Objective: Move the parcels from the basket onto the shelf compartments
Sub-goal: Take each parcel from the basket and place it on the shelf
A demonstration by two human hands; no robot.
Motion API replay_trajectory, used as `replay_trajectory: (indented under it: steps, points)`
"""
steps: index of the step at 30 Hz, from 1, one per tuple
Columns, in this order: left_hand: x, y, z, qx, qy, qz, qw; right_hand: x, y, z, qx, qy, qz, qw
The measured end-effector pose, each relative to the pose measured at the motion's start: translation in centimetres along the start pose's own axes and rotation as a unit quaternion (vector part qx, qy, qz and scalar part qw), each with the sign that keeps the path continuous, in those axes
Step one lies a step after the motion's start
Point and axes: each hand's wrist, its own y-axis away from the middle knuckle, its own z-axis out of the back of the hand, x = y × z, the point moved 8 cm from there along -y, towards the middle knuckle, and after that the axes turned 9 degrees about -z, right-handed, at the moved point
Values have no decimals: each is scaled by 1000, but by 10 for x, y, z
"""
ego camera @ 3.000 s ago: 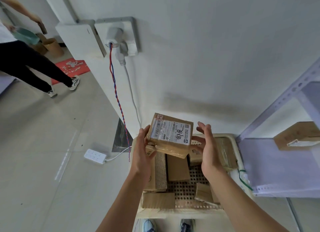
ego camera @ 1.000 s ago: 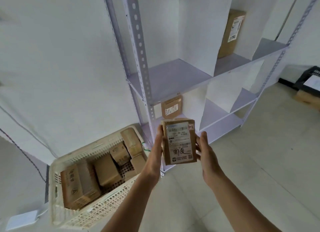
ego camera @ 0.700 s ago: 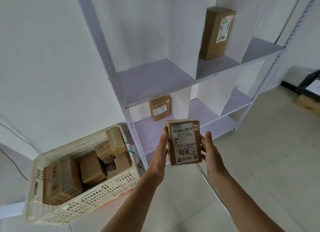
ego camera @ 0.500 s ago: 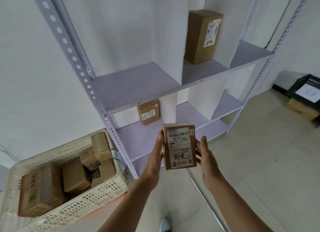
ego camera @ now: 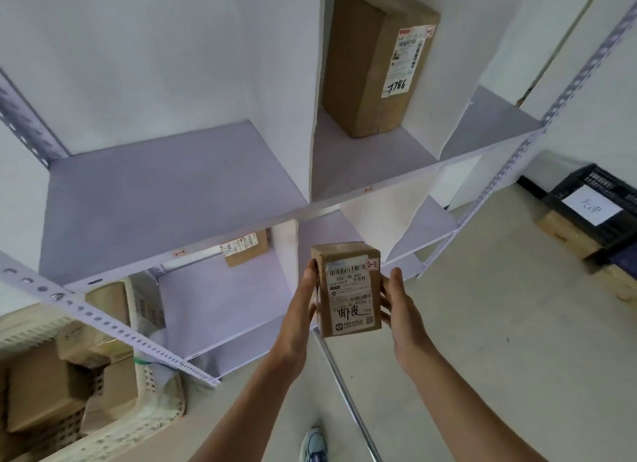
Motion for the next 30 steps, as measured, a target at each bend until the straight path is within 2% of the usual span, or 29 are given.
replay_trajectory:
  steps: [7, 14, 23, 30]
  points:
    - [24, -53, -15, -7, -12, 6, 1000, 16, -58, 20, 10, 10, -19, 1000]
    - [70, -95, -22, -31, -25, 56, 998, 20, -125, 35, 47, 16, -24, 998]
    - [129, -179, -55, -159, -14, 77, 984, 18, -245, 58, 141, 15, -29, 989]
    - [192, -221, -68, -247, 3, 69, 967, 13, -318, 65, 185, 69, 7, 980]
